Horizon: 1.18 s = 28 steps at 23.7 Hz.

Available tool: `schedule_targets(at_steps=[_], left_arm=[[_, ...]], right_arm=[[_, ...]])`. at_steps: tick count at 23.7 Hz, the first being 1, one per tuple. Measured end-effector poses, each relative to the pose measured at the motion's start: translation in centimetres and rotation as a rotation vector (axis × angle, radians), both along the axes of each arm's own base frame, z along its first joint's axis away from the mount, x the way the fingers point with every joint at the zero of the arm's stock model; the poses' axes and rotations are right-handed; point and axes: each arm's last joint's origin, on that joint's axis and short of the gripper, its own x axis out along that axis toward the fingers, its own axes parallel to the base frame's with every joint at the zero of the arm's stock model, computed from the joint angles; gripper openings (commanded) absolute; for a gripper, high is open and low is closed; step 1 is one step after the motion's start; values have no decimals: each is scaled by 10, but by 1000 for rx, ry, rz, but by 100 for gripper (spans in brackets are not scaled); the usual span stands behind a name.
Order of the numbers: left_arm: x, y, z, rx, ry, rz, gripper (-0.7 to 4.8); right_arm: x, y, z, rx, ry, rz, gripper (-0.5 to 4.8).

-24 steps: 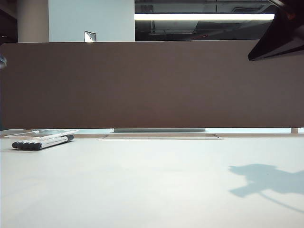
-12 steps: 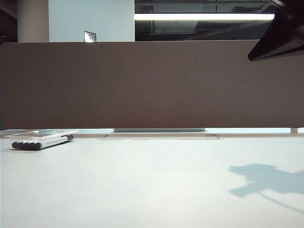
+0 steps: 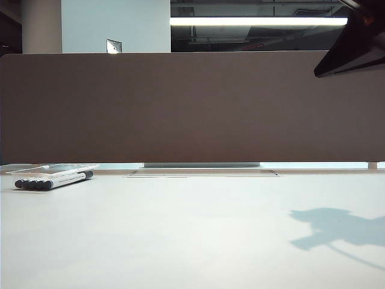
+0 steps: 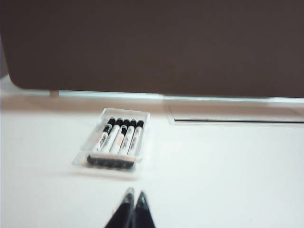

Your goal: Pick up the black marker on the right and put it into the packaging box on the left, making sure the marker fit the shape of the box's grooves.

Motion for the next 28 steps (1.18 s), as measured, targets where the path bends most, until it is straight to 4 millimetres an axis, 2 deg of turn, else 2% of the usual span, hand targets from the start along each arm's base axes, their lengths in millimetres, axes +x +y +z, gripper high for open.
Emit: schedule_targets(at_steps=[7,28], left_arm=[[-6,0,-1,53,-14,3,-6],[-6,0,-2,86,-4,4,-6]], right_arm=[[0,0,0,0,0,0,-9],[0,0,0,-1,1,0,-9]])
